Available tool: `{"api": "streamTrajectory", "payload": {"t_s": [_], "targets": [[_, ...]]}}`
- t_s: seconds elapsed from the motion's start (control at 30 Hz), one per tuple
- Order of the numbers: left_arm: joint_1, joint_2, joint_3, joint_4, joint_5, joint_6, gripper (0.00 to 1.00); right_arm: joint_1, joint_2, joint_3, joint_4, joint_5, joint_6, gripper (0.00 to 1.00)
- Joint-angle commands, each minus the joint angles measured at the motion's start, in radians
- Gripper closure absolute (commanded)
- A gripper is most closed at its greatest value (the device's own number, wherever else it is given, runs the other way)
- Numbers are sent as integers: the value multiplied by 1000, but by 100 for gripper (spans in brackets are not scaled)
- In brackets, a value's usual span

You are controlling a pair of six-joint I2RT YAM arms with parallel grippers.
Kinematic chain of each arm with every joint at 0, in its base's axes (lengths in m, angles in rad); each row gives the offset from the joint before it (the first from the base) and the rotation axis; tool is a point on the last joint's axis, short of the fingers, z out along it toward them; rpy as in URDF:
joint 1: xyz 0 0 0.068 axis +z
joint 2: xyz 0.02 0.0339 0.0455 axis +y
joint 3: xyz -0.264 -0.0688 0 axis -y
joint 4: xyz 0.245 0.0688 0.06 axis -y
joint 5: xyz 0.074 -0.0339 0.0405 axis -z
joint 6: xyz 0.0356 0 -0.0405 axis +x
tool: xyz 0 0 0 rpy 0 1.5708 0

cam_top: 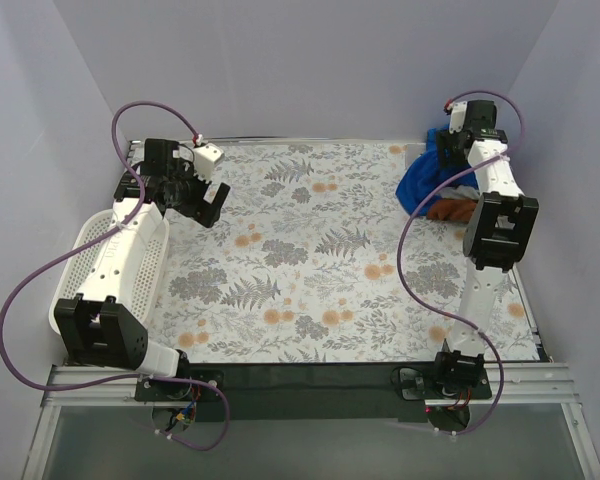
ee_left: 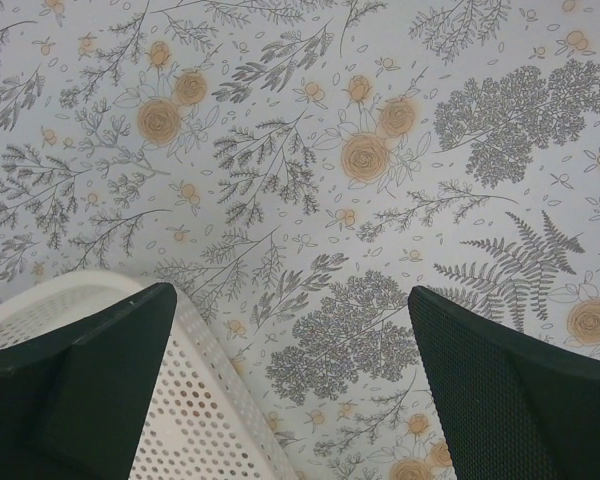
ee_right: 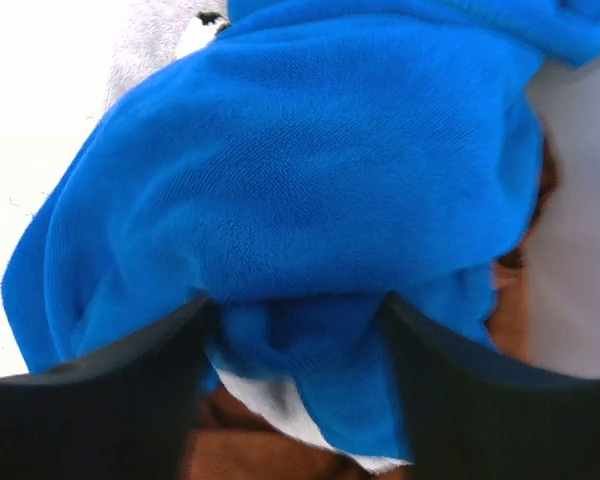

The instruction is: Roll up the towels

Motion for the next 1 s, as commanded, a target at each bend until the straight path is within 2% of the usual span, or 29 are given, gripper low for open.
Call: {"api": "streamTrajectory", "payload": {"t_s": [0.0, 0.07, 0.1, 0.17, 0.2, 0.27, 0.57, 0.77, 0.9, 0.97], "targets": [[-5, -42, -6, -17, -45, 16, 2, -8, 22, 87, 39, 11, 30, 46], [-5, -43, -11, -17, -54, 16, 2, -10, 32, 101, 41, 10, 36, 59], [-5, -46, -11, -18, -58, 16, 2, -11, 18, 103, 41, 5, 36, 73], [-5, -46, -11, -18, -63, 19, 2, -11, -8, 97, 42, -3, 34, 83], [-5, -48, -11, -17, -66, 19, 2, -14, -39, 95, 41, -12, 36, 92], [-5, -48, -6, -15, -68, 19, 2, -16, -76, 95, 42, -18, 34, 99], [-5, -17, 54, -32, -48, 19, 2, -25, -332, 132, 45, -150, 48, 99], [-5, 12, 103, -41, 21, 2, 2, -25, -485, 123, 47, -350, 102, 99], [1, 9, 127, -28, 93, -10, 2, -7, -623, 19, 70, -574, 189, 99], [6, 9, 140, -26, 139, -30, 2, 21, -675, -94, 97, -616, 232, 99]]}}
